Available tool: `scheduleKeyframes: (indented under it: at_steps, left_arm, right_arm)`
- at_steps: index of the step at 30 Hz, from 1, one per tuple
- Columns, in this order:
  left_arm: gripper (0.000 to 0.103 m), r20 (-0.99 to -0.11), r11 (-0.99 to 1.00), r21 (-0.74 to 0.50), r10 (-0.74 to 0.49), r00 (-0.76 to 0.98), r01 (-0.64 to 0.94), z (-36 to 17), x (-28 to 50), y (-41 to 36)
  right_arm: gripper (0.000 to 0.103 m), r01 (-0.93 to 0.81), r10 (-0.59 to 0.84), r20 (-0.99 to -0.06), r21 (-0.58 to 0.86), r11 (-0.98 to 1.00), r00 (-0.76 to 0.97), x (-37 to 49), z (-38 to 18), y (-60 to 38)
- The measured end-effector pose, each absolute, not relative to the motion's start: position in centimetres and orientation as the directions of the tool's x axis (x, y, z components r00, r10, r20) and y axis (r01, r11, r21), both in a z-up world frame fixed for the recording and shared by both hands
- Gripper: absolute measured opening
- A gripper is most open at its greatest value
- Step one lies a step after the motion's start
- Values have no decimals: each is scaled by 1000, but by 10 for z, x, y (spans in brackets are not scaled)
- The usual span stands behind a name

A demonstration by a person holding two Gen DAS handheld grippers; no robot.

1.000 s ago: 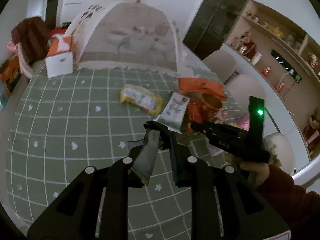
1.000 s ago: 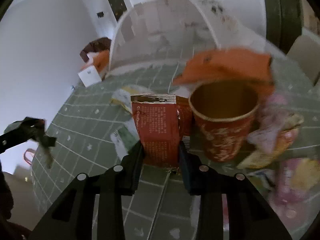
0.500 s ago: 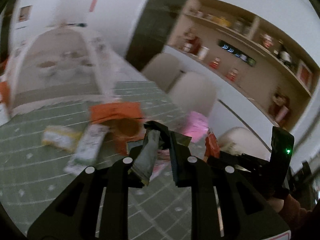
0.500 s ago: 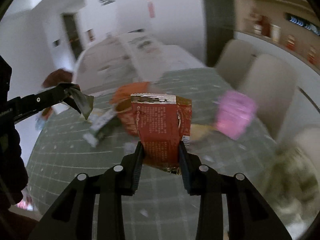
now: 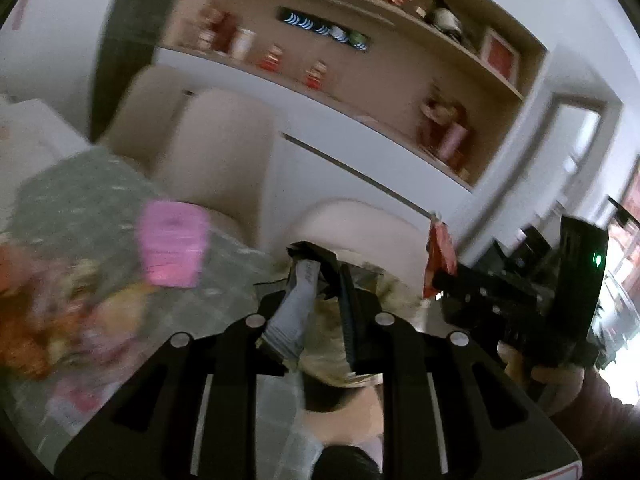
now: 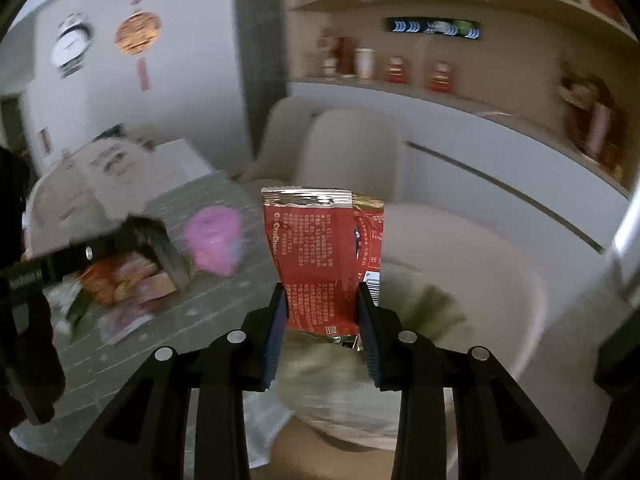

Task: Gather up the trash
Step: 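Carry both items over the chair's trash bag and open both tools to drop them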

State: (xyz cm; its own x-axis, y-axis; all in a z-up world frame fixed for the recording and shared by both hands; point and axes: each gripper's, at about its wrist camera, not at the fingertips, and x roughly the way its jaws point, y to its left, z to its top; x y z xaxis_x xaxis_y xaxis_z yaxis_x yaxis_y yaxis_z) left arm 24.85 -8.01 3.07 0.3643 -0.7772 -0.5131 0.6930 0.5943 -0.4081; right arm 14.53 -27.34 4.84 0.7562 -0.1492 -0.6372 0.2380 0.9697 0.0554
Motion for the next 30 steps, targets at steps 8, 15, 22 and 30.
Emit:
scheduleKeyframes:
  at_steps: [8,15,22,30]
  left_arm:
    - [17,-580,522,-391,-779,237,758,-5,255,-185]
    - [45,-621,476,-369,-765,169,798,-21,267,-248]
    - [63,-660,470,-408,-744,102,783,-37,281,-251]
    - [67,-672,600,-404,-707,220,690,-36,288,-198]
  right_arm:
    - [33,373,-229,-632,104,922,741,131,45,-353]
    - [33,400,-238,-632,125,908,737,138,35,-388]
    - [34,381,-183,-659,169,909,729,153,9,-402]
    - [34,340,-110,-693,203,918,712,186,-25,-389]
